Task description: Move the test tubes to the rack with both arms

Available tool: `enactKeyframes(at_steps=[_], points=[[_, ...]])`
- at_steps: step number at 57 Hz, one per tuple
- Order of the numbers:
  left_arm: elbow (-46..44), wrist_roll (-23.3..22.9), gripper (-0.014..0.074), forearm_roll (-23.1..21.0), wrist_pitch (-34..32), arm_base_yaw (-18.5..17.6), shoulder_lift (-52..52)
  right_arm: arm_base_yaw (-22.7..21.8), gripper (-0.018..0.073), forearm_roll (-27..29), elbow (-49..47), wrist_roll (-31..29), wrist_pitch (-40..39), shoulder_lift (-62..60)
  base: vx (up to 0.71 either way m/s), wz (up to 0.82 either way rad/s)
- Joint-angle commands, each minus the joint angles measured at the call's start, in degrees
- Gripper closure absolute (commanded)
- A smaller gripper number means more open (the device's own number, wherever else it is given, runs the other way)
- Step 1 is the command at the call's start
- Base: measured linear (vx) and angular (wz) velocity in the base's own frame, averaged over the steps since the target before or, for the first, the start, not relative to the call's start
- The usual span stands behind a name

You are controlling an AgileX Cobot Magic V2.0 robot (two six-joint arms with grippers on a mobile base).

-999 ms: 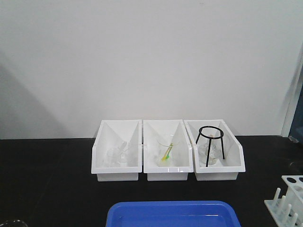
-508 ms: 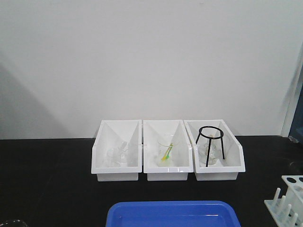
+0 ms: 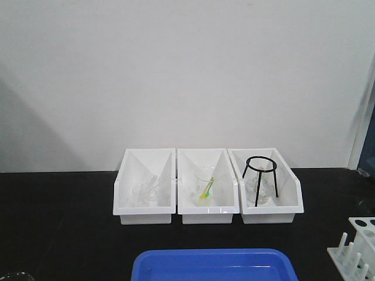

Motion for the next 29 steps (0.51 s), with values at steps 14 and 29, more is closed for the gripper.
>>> enactKeyframes(at_steps=[14, 29], points=[[1.6, -0.2, 0.0617, -0.6, -4.6, 0.1, -1.2, 9.4, 0.0567, -2.3, 22.5, -2.3, -6.5, -21.5, 0.0, 0.0], [1.6, -0.2, 0.0617, -0.6, -4.6, 0.1, -1.2, 12.5, 0.0567, -2.2, 33.7, 1.0, -13.4, -28.4, 0.0, 0.0]])
